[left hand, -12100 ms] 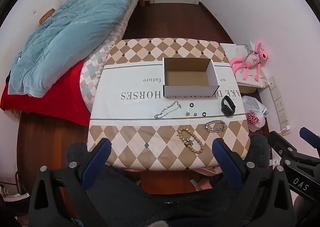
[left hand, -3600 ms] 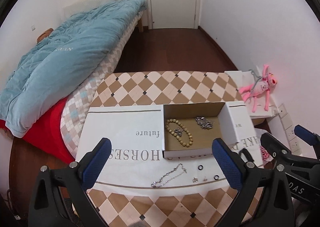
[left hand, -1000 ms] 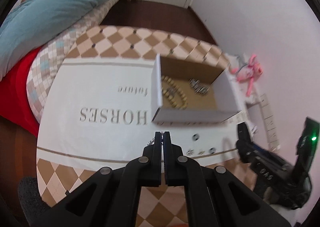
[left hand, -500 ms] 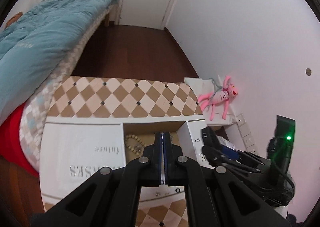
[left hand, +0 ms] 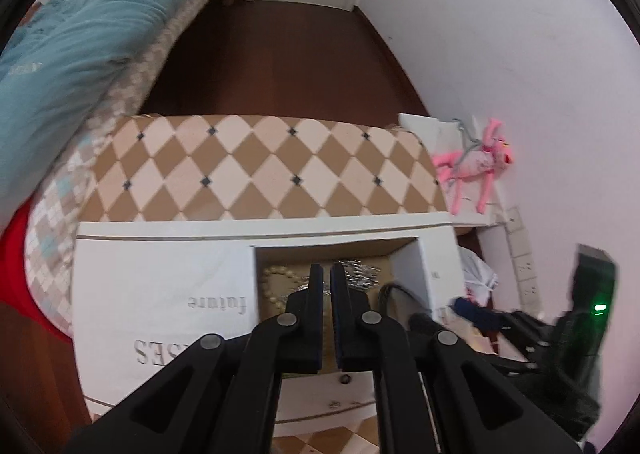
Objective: Organize jewelry
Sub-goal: 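Drop the silver chain into the box while the right gripper drops the black watch band in, then grasp a black ring with the right gripper while the left grasps a gold earring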
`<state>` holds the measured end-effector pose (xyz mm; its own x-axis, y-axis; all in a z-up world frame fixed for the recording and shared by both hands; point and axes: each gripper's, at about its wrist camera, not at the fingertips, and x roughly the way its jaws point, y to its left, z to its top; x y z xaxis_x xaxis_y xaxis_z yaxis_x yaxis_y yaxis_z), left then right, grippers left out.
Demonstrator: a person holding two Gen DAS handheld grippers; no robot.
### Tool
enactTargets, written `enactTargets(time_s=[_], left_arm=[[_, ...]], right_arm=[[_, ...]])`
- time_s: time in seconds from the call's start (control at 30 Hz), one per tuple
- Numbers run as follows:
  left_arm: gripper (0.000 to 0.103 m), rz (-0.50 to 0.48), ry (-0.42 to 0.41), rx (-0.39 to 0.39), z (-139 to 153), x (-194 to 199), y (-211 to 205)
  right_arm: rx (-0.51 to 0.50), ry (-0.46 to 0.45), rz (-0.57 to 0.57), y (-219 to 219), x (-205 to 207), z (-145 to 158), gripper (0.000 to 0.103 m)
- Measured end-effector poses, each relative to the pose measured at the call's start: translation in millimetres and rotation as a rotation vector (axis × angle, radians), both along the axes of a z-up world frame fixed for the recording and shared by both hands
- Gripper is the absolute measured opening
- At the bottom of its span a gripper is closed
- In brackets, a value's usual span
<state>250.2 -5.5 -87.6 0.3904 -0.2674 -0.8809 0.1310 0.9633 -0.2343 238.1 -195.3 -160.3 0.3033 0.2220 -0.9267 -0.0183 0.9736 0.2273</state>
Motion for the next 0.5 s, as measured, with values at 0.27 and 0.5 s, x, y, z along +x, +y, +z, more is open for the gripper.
enactTargets(time_s=[0.27, 0.5], left_arm=[[0.078, 0.09, -0.046, 0.126, -14, -24, 20], [0.103, 0.103, -0.05, 0.187, -37, -40, 26]], right_arm=[[-0.072, -0.045, -0.017, -9, -10, 14, 0.075], [-0.188, -0.056, -0.005, -4, -19, 7, 0.102]])
